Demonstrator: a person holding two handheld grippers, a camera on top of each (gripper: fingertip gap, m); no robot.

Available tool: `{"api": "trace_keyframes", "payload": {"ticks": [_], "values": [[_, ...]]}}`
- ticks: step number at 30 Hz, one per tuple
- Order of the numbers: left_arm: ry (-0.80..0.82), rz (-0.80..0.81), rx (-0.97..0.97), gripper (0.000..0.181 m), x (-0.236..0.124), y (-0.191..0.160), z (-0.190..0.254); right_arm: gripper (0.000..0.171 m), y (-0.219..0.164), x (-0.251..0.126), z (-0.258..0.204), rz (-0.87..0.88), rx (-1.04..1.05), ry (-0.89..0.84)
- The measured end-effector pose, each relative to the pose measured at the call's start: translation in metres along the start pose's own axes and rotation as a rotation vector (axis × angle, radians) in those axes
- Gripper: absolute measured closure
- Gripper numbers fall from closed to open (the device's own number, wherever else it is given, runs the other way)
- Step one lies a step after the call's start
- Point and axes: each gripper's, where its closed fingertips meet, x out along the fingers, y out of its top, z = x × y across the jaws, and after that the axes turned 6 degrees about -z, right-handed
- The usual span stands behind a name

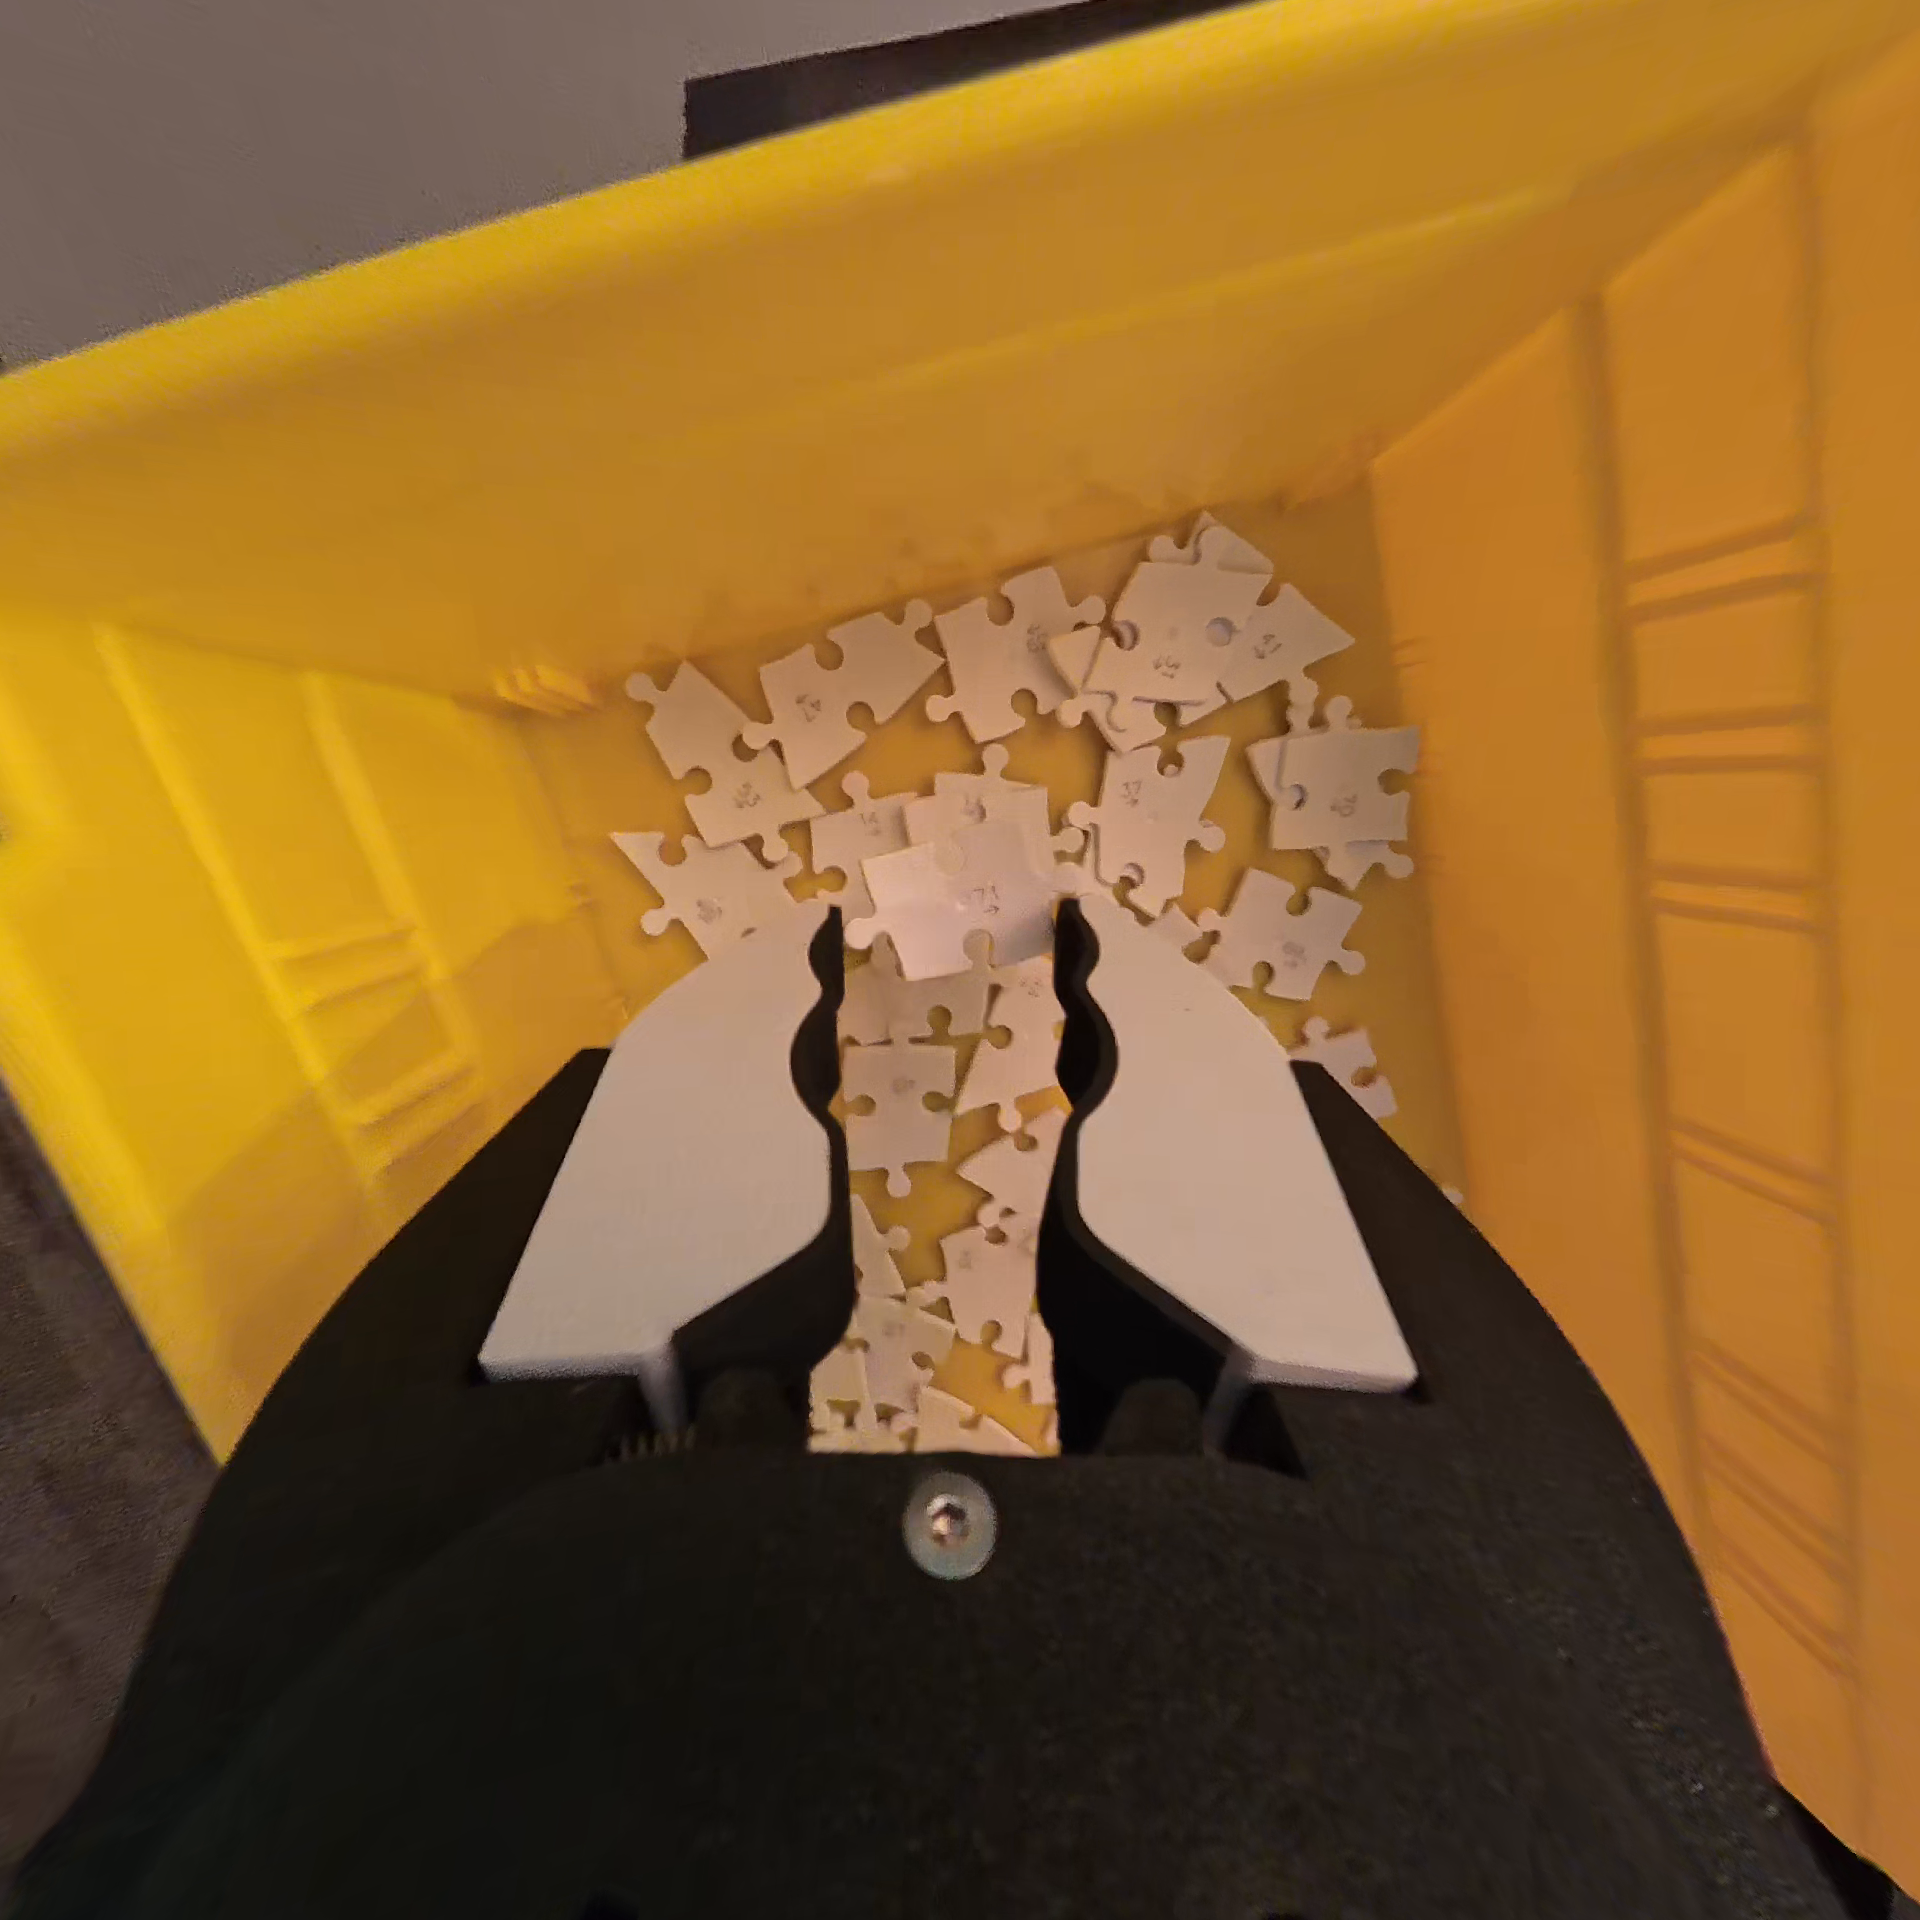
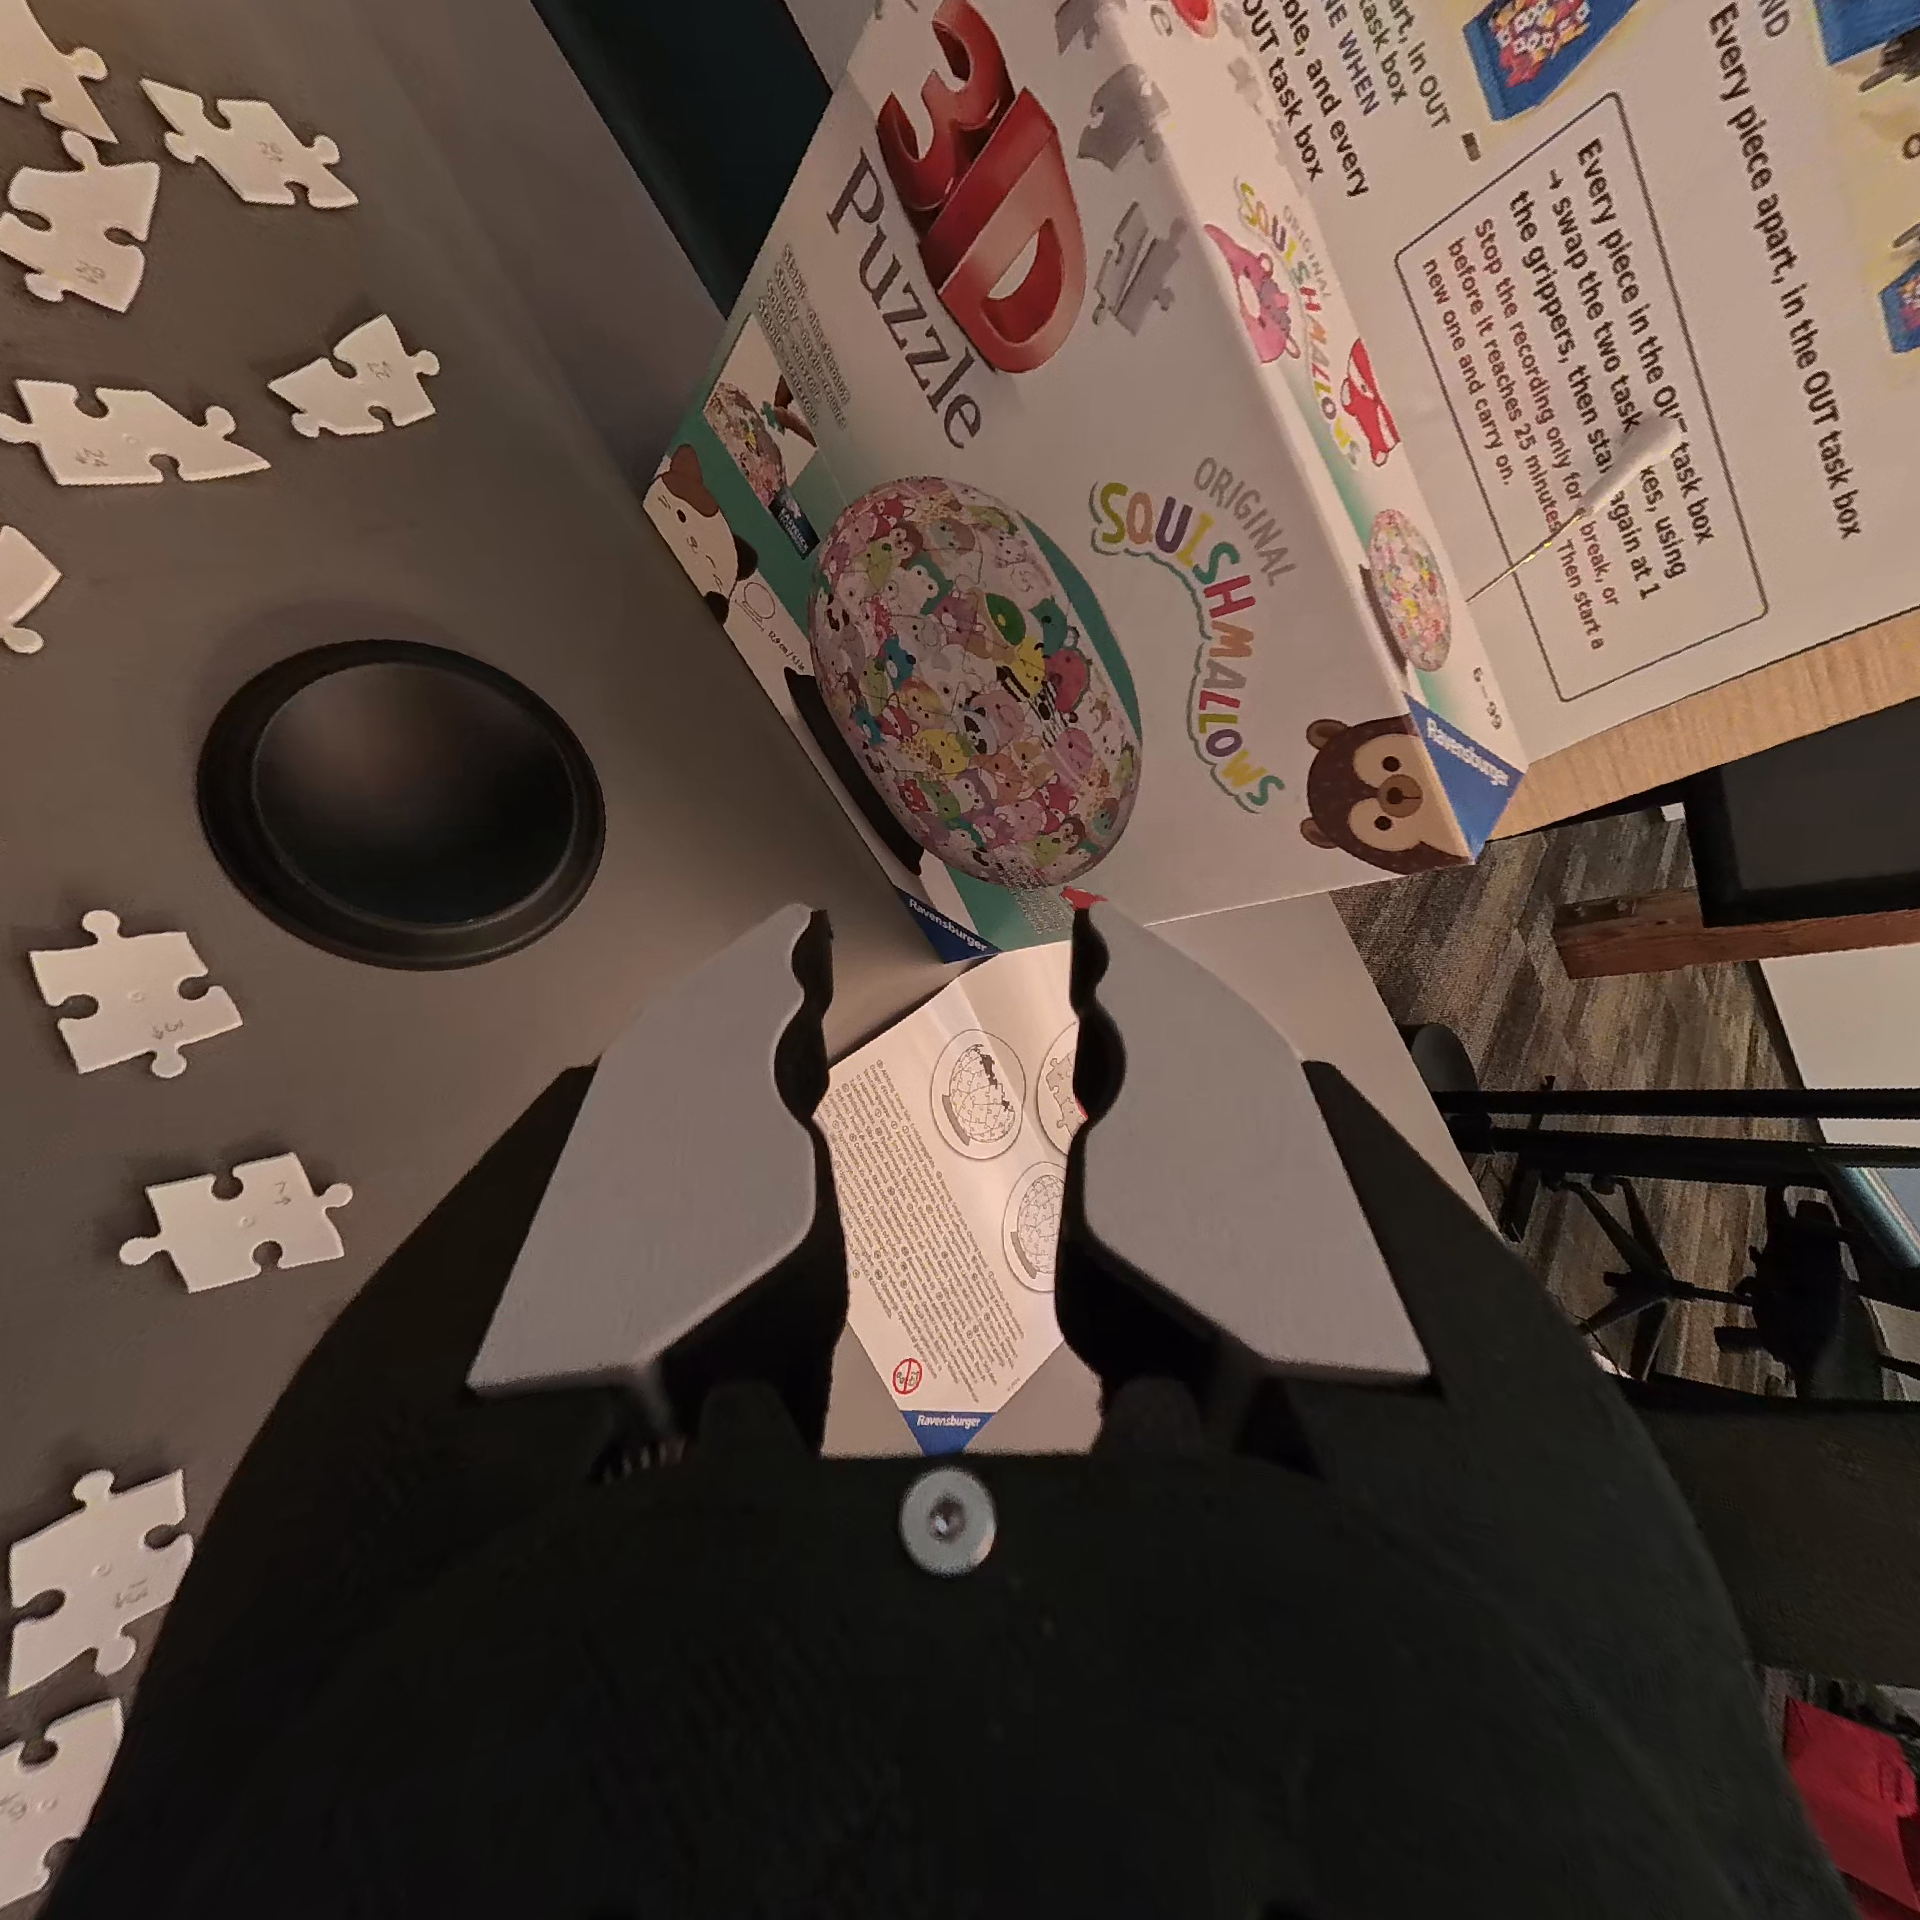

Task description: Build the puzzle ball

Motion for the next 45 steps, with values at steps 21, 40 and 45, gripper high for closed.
{"api": "trace_keyframes", "payload": {"ticks": [21,40,45], "values": [[-0.133,-0.246,0.230,0.143,-0.024,-0.063,0.033,0.126,-0.005,0.003,-0.005,-0.027,-0.022,0.025],[-0.230,-0.197,0.797,0.143,0.001,-0.067,0.097,0.126,-0.004,0.006,-0.012,-0.040,-0.074,0.035],[-0.271,-0.200,0.849,0.143,0.006,-0.071,0.106,0.126,-0.006,0.006,-0.011,-0.045,-0.075,0.035]]}}
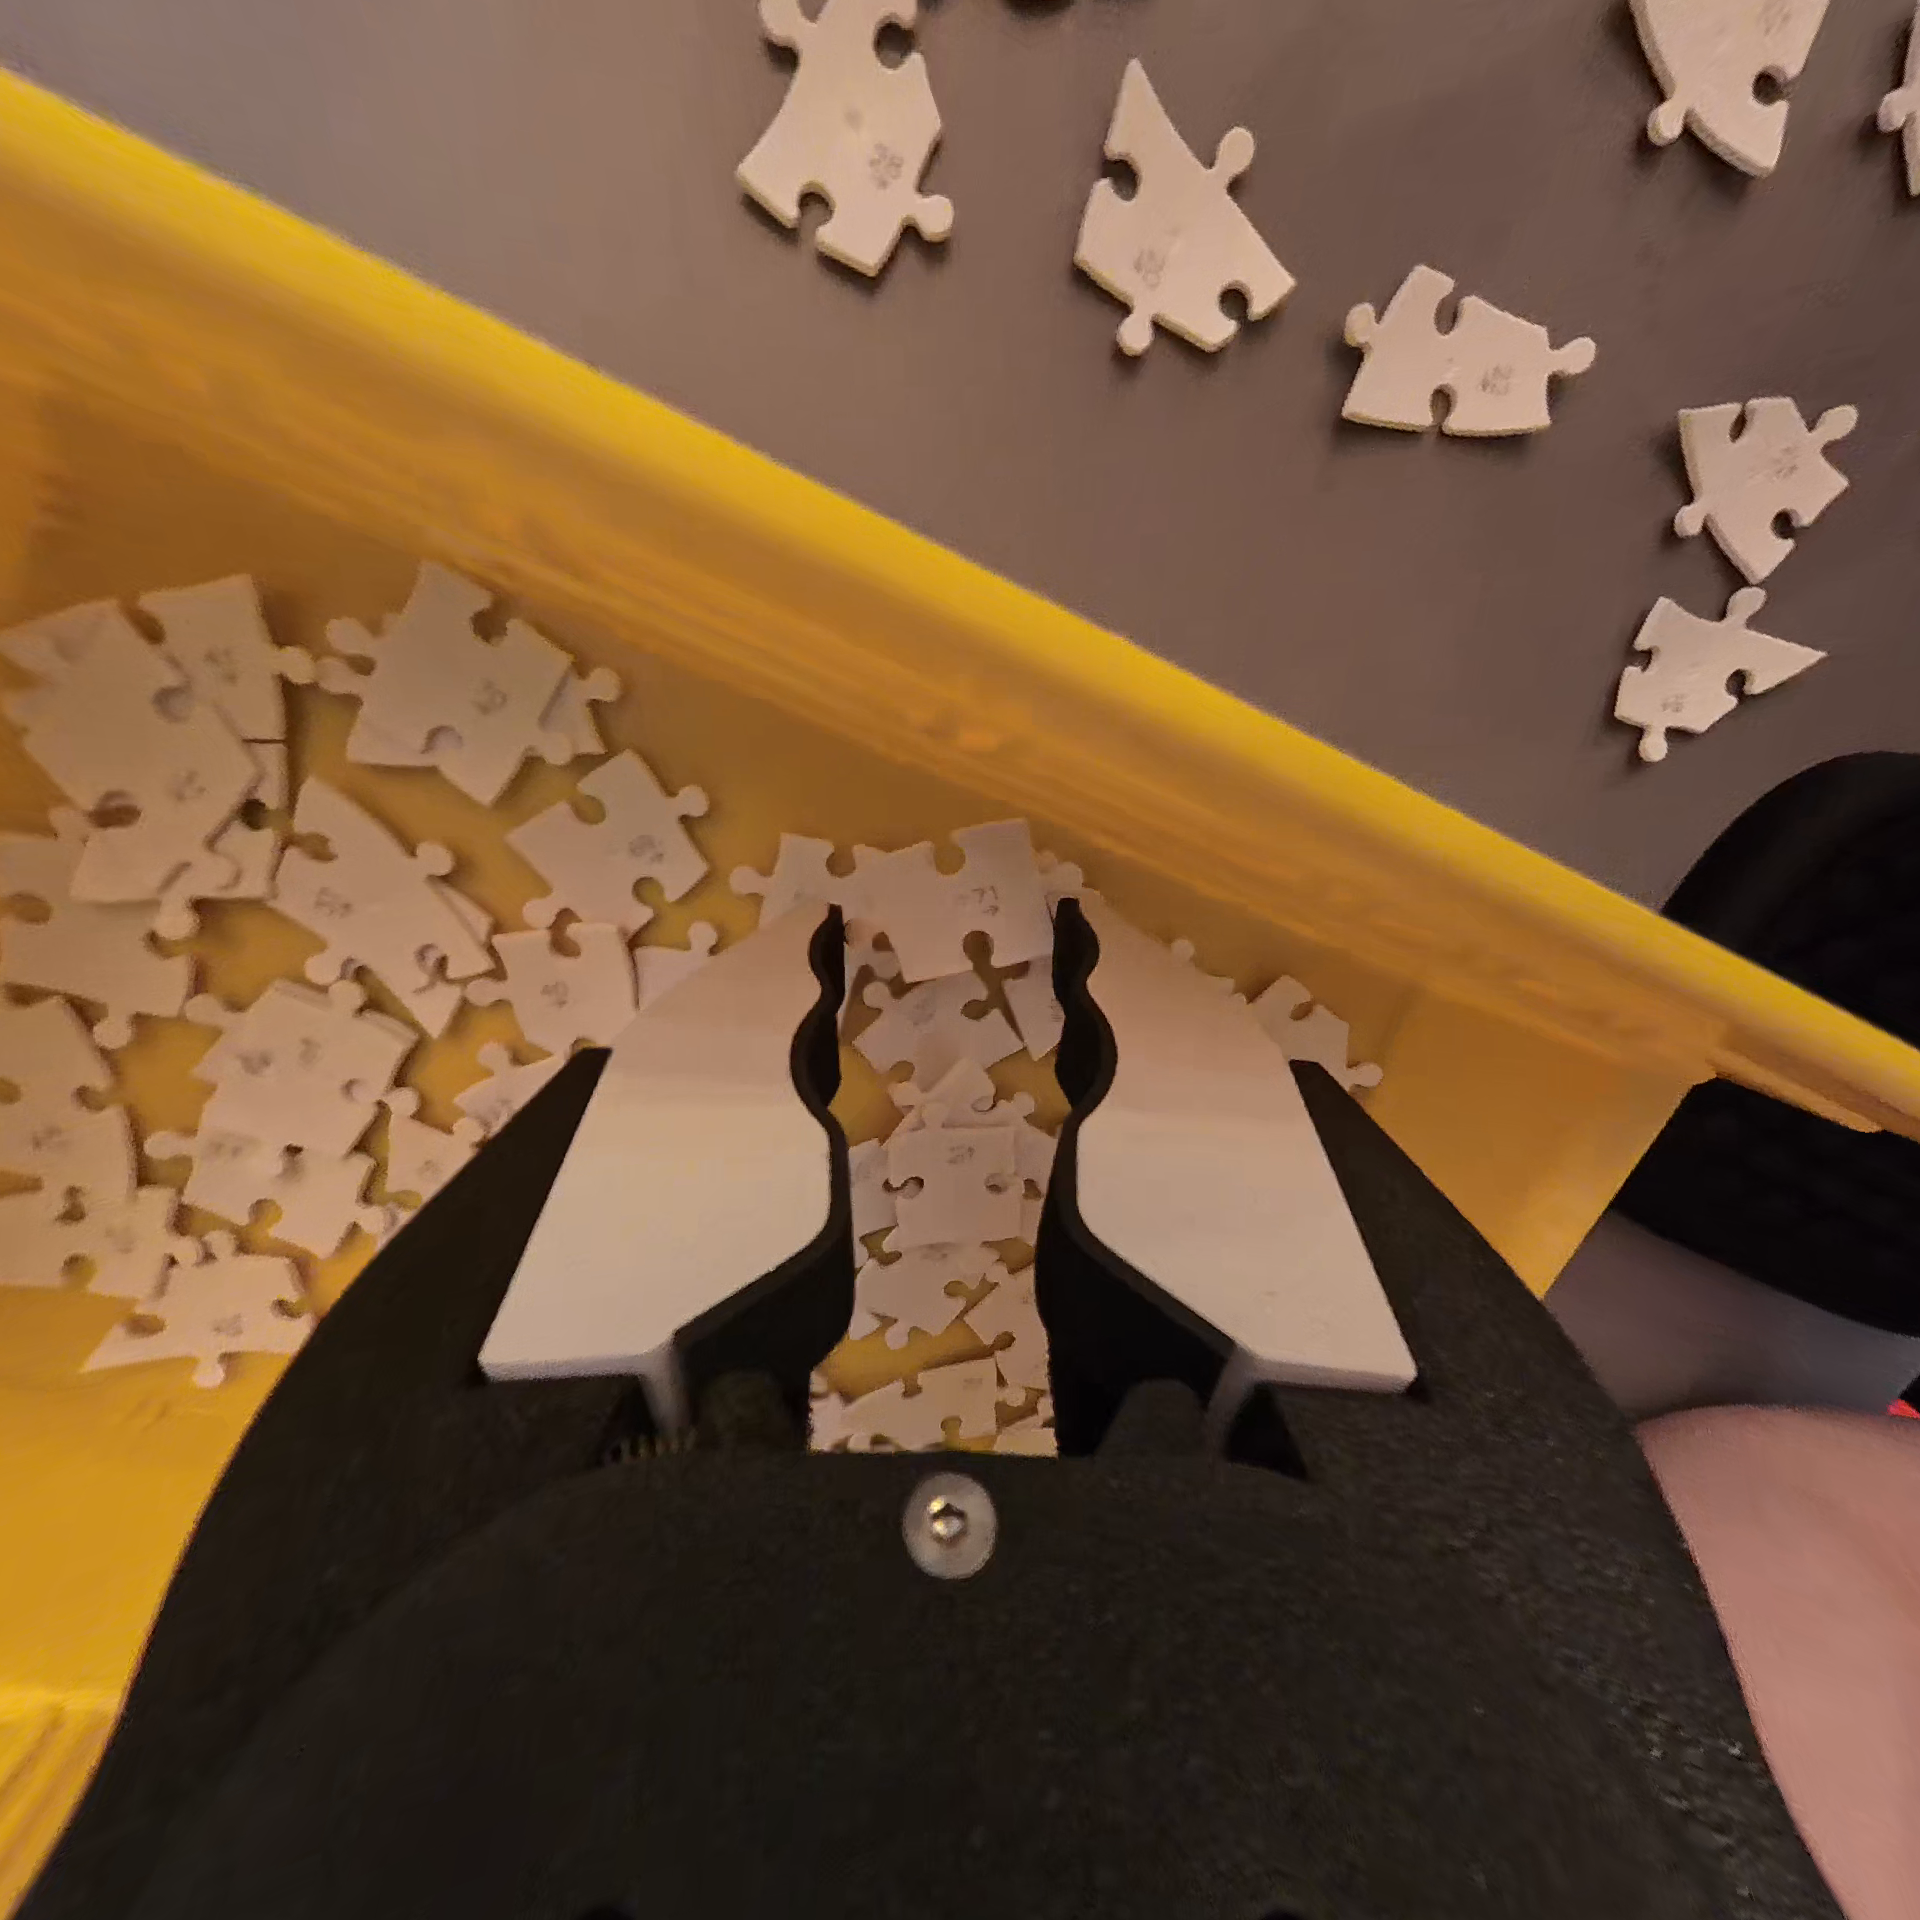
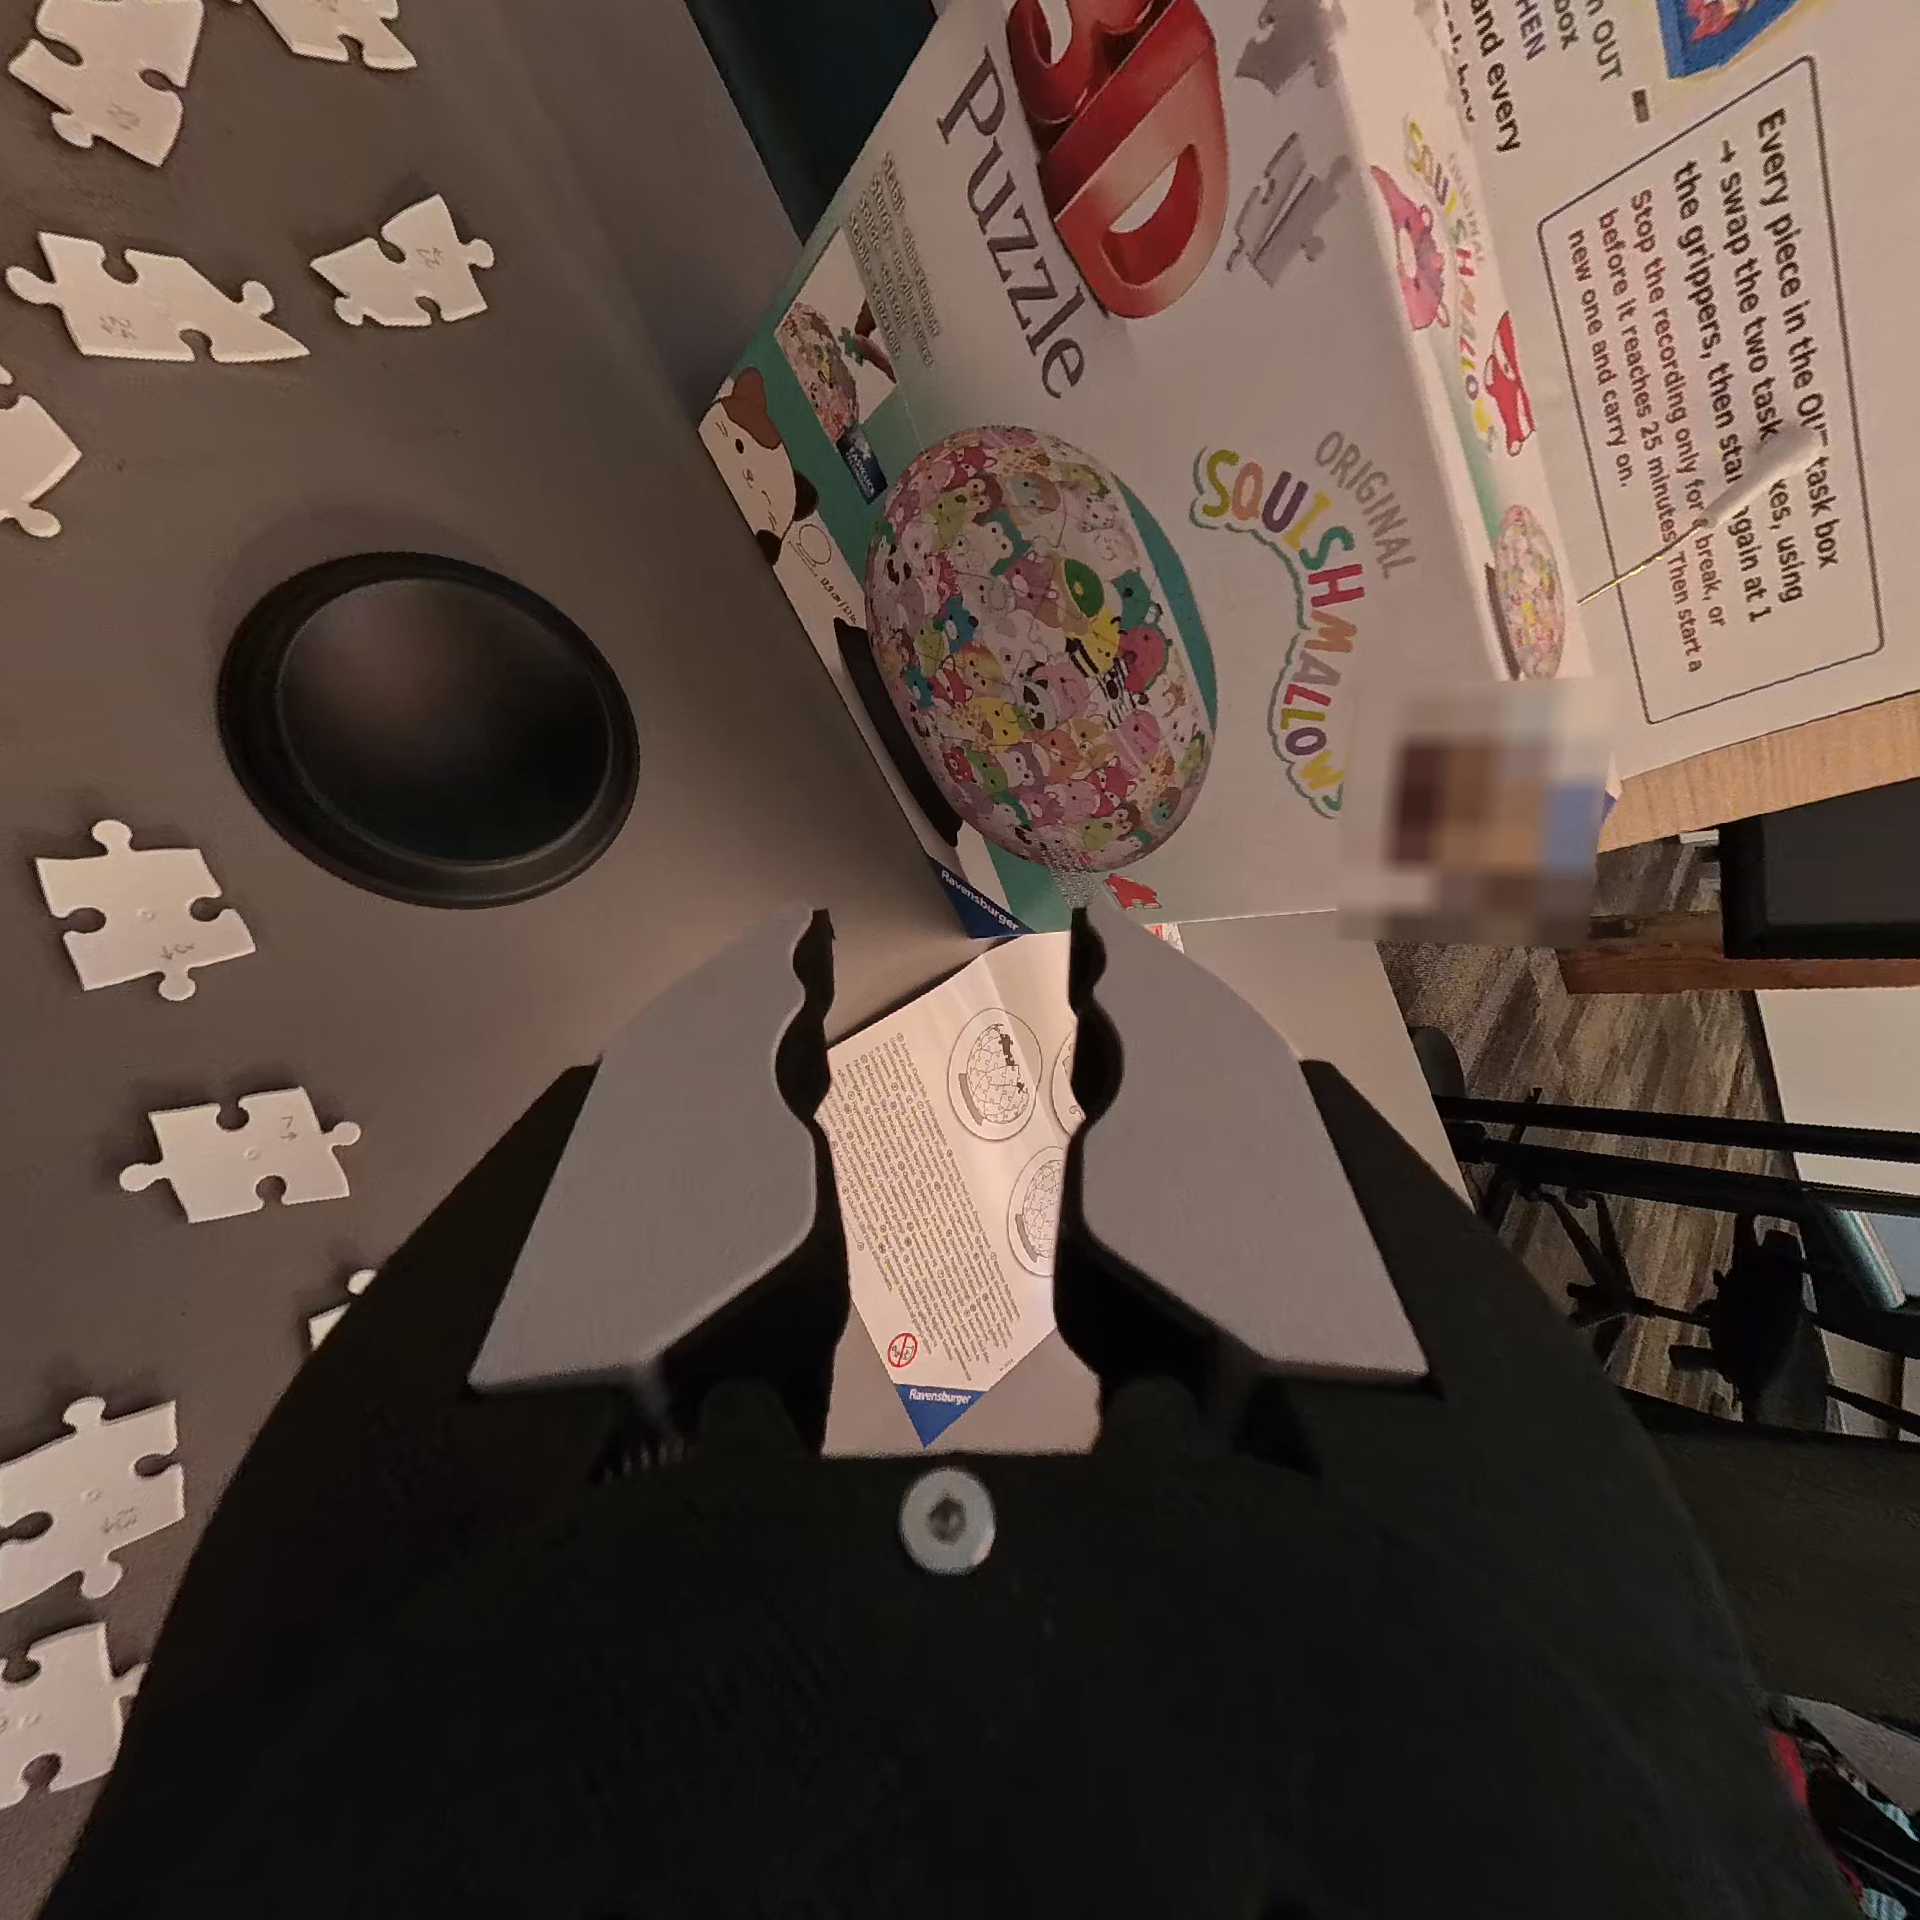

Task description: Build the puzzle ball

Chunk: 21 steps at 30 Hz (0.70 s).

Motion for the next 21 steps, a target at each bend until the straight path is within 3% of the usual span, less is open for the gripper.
{"api": "trace_keyframes", "payload": {"ticks": [11,14,21], "values": [[-0.001,-0.014,0.041,0.143,0.008,0.001,0.001,0.126,-0.001,0.002,-0.002,-0.014,-0.014,0.003],[0.008,0.000,0.042,0.135,0.005,0.003,0.001,0.126,-0.001,0.002,-0.002,-0.014,-0.015,0.003],[0.225,0.192,-0.045,0.135,-0.051,0.007,-0.028,0.126,0.000,0.003,-0.004,-0.013,-0.019,0.004]]}}
